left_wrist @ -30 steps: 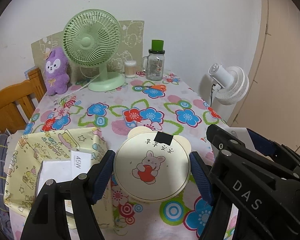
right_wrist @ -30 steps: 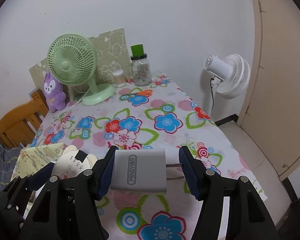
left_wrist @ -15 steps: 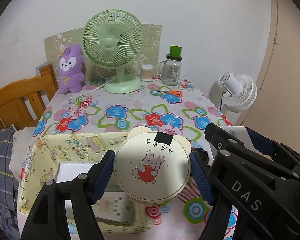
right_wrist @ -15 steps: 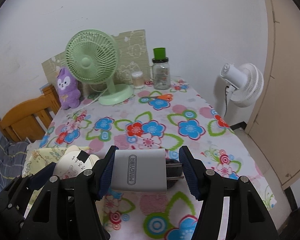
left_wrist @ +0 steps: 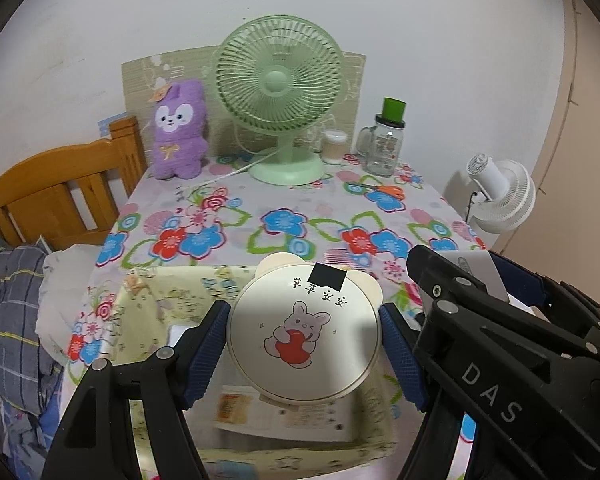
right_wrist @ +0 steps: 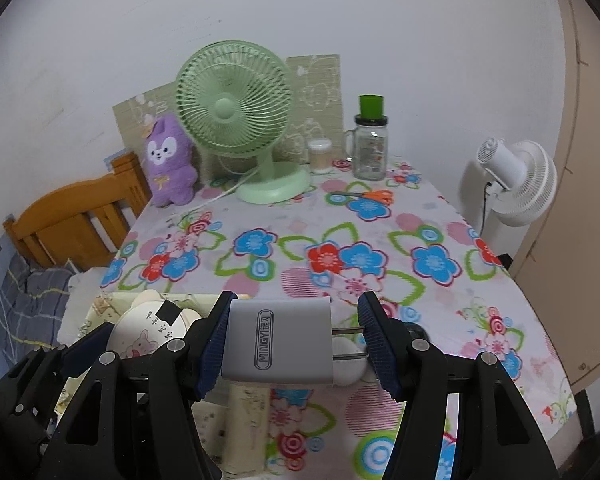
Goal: Organize rigid objects
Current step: 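Lift and carry the compact and plug charger over the yellow fabric box with both tools, then lower the compact and plug charger into the box and open both tools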
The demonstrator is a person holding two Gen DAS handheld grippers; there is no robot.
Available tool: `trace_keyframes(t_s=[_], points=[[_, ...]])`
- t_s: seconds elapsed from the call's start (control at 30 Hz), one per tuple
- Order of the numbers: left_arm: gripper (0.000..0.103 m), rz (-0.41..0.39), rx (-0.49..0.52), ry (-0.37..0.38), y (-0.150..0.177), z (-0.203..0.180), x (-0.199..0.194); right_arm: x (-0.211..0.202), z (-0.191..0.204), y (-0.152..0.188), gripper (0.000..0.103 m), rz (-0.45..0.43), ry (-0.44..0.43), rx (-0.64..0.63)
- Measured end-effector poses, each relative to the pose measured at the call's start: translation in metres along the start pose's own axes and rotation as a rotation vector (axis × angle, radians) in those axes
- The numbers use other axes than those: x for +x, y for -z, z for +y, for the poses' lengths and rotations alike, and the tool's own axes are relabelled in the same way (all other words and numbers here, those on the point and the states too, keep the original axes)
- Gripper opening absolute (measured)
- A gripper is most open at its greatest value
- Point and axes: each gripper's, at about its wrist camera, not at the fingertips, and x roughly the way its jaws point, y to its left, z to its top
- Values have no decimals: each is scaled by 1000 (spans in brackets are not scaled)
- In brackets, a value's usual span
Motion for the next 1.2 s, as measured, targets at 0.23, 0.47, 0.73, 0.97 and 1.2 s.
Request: trace_keyframes(t_s=[0.23, 0.47, 0.73, 0.97, 1.2], points=[[77, 19, -15, -13, 4, 25, 2, 8, 26, 3, 64, 15, -15, -24], [77, 48, -11, -24, 10, 39, 9, 17, 47, 8, 65, 27, -31, -49], [77, 94, 0, -43, 15, 51, 25, 34, 62, 15, 65, 62, -50, -62], [77, 153, -19, -48, 20, 60, 43, 49, 70, 18, 65, 96, -67, -77], [77, 175, -27, -56, 19, 66, 51, 62, 75, 18, 65, 117, -86, -94]])
